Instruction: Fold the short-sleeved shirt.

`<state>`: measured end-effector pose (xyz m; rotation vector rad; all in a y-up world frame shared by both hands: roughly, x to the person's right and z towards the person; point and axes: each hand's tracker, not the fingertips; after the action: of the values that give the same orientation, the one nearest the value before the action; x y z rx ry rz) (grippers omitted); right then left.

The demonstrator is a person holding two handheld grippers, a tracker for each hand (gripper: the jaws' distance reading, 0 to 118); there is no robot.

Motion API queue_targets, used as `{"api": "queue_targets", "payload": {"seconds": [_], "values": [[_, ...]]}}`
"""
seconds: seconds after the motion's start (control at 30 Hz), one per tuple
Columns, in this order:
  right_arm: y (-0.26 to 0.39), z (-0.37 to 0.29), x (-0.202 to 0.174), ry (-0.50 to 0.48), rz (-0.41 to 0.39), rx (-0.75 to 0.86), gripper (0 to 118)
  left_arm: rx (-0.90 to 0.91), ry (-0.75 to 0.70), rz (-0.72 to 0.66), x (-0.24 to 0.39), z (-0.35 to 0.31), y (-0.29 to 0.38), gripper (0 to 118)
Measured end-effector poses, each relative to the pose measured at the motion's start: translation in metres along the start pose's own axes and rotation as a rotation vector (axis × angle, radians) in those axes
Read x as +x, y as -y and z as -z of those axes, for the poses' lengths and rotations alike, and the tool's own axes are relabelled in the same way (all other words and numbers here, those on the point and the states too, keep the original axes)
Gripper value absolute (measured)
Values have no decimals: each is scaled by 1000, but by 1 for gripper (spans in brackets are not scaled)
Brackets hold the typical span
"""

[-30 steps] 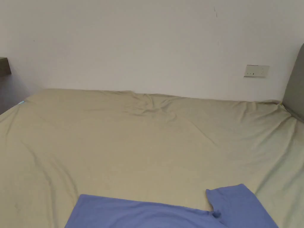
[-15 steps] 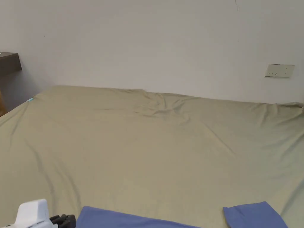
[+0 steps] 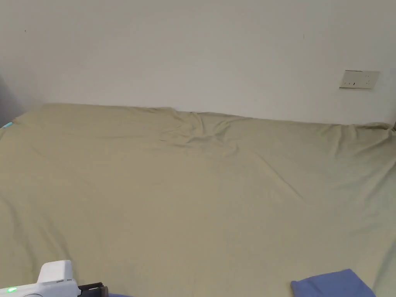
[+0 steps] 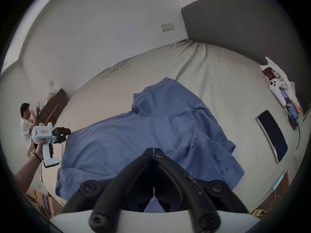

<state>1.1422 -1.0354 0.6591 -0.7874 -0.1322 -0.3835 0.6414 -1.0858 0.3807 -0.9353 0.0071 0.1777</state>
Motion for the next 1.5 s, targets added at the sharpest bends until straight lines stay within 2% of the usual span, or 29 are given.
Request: {"api": "queue_targets", "payload": {"seconds": [0.13,0.17,0.23,0.27,0.3,0.33,0.47,0.5,0.53,0.57,0.6,0.63,0.67,0.73,0.8,0.87,0.97,1.03,1.1,1.13,1.17,1.2,1.23,1.27,1.37,1.43,1.5], "values": [[1,3,1,-5,16,-24,2,19,-54,98,12,0,13,89],[2,4,1,-2,22,-29,2,26,-69,111,15,-3,14,85],[1,9,3,9,27,-42,2,37,-23,121,20,-14,19,54],[0,12,5,15,28,-49,2,39,-11,132,24,-19,21,32],[-3,16,7,19,26,-60,2,31,-24,174,31,-26,21,2],[-7,20,10,22,22,-62,2,13,20,215,34,-29,23,2],[-37,43,21,54,-40,-49,3,1,-27,325,41,-29,27,2],[-48,53,26,59,-59,-53,8,1,-27,332,41,-31,27,2],[-58,62,30,65,-80,-68,22,-3,-24,327,41,-32,27,2],[-68,75,34,83,-96,-79,49,-14,-16,326,33,-21,26,2],[-79,89,39,102,-103,-89,88,-20,-8,322,27,-16,24,2],[-88,102,44,114,-118,-92,109,-22,-6,314,24,-15,23,2],[-99,117,50,124,-123,-114,115,-24,-6,306,21,-14,22,2],[-118,139,58,134,-101,-162,101,-23,-11,294,28,-17,25,2],[-134,156,67,133,-63,-148,99,-29,-6,271,25,-15,22,2],[-143,171,75,181,-3,-132,93,-33,-4,264,26,-12,23,2],[-150,191,86,237,26,-168,93,-39,-8,267,28,-11,21,2],[-150,200,89,227,-2,-234,84,-41,-14,277,33,-13,23,2],[-148,200,84,251,-101,-249,80,-41,-20,283,35,-14,23,2],[-149,196,81,246,-117,-245,69,-40,-22,284,36,-15,23,2],[-150,191,78,229,-108,-251,45,-40,-25,281,37,-15,23,2],[-151,186,77,194,-102,-263,2,-36,-29,274,38,-16,23,2],[-150,184,76,156,-88,-263,2,-32,-34,268,39,-19,24,2],[-149,179,72,212,-105,-243,2,-29,-39,260,39,-22,25,2],[-153,157,69,210,-135,-220,2,-22,-27,240,36,-42,26,2],[-153,126,70,188,-92,-142,2,35,-22,216,28,-70,30,2],[-153,103,73,100,-31,-149,2,73,8,164,13,-96,32,2]]}}
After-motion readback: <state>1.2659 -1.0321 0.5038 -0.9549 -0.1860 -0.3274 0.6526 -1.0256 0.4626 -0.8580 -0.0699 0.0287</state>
